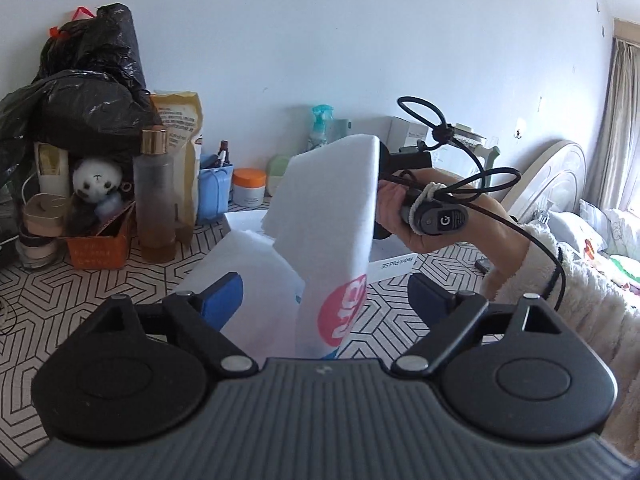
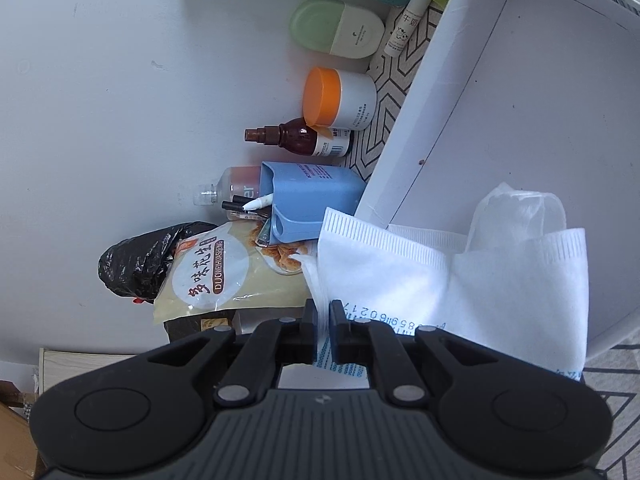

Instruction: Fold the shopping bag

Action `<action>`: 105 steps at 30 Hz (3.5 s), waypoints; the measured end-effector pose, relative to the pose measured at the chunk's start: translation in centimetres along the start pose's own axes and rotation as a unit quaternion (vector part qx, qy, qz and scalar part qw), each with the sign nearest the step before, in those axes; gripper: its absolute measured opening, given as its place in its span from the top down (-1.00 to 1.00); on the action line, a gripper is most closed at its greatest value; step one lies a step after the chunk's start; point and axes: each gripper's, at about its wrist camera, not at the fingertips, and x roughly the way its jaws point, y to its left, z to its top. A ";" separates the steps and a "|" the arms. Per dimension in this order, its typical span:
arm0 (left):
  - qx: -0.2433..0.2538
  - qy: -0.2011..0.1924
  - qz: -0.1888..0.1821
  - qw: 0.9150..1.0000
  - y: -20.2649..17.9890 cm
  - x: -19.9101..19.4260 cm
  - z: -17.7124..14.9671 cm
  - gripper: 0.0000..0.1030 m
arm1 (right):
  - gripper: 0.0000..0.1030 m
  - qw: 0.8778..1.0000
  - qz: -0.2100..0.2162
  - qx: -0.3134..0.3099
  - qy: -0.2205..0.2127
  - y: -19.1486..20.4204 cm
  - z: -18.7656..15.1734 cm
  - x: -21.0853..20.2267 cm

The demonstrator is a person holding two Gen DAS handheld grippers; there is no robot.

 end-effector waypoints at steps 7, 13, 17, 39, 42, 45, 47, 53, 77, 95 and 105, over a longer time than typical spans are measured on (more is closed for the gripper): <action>-0.068 -0.016 -0.030 0.997 0.6 1.6 1.8 -0.89 | 0.87 1.000 0.003 -0.017 0.012 0.3 -0.7 -1.6; -0.123 -0.002 0.019 0.992 3.3 4.2 1.2 -0.70 | 0.87 1.000 0.002 -0.028 0.007 0.5 -0.3 -3.2; -0.190 0.009 0.046 0.981 6.8 4.7 0.3 -0.40 | 0.83 0.999 0.002 -0.041 0.019 0.5 0.3 -3.3; -0.190 0.096 0.165 0.963 10.8 9.2 -2.9 -0.32 | -0.36 0.936 -0.173 -0.305 -0.016 0.2 -0.3 -6.5; -0.188 0.099 0.170 0.962 11.0 9.2 -2.9 -0.35 | -0.36 0.936 -0.164 -0.312 -0.009 -0.1 -0.5 -5.7; -0.170 0.115 0.194 0.959 10.9 9.8 -3.2 -0.37 | -0.27 0.932 -0.161 -0.323 -0.024 -0.2 -1.2 -5.8; -0.159 0.128 0.209 0.956 10.8 10.3 -3.4 -0.39 | 0.36 0.931 -0.156 -0.329 -0.033 -0.2 -1.6 -6.0; -0.166 0.136 0.211 0.954 11.5 10.0 -3.5 -0.48 | 0.96 0.934 -0.118 -0.331 -0.065 -0.7 -2.7 -7.8; -0.079 0.153 0.186 0.967 5.8 4.1 -3.4 -0.49 | 0.21 0.812 -0.193 -0.522 -0.175 -3.8 -23.7 -22.9; -0.072 0.173 0.241 0.952 6.9 5.0 -6.6 -0.80 | 0.23 0.817 -0.170 -0.551 -0.029 -4.5 -25.6 -12.8; -0.098 0.172 0.222 0.955 7.9 4.7 -6.7 -0.84 | -0.07 0.708 -0.160 -0.688 0.018 -1.8 -31.6 -10.5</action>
